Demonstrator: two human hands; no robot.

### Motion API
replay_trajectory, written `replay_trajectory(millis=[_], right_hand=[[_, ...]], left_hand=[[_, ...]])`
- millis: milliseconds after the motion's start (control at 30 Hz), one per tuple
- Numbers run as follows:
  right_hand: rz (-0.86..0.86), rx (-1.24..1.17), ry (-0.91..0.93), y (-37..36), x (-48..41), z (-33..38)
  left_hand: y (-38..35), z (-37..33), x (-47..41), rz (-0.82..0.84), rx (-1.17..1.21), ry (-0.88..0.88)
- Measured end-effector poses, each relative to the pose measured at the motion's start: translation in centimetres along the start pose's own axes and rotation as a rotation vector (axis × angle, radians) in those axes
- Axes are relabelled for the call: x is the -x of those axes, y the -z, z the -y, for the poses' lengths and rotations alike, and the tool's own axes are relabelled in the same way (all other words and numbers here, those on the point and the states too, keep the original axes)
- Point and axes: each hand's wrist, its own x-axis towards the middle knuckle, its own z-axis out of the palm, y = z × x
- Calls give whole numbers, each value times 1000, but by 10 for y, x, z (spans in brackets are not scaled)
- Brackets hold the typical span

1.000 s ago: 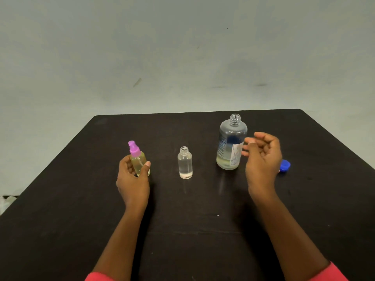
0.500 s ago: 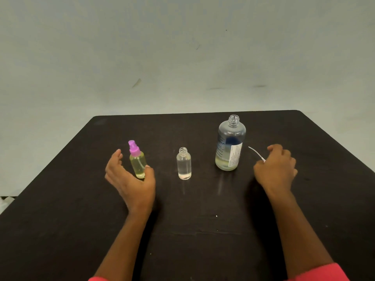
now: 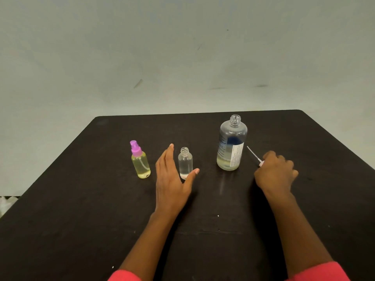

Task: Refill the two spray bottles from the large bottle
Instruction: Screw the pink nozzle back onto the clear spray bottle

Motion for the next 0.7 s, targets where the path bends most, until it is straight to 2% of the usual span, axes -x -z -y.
replay_trajectory(millis=[133,233,367,500,700], right_hand=[[-74,-128,31,-2,0,-1],[-281,-309,88,2,0,-1],[-557,-725,277,13,8,10],[-575,-948,509,9,28,28],[-493,-978,827,-1,61,50]], left_hand=[[-2,2,-1,128,59,92],[-2,4,-1,127,76,95],[-2,5,-1,102,108,107],[-2,8,0,97,170,125],[2,8,1,76,189,122]])
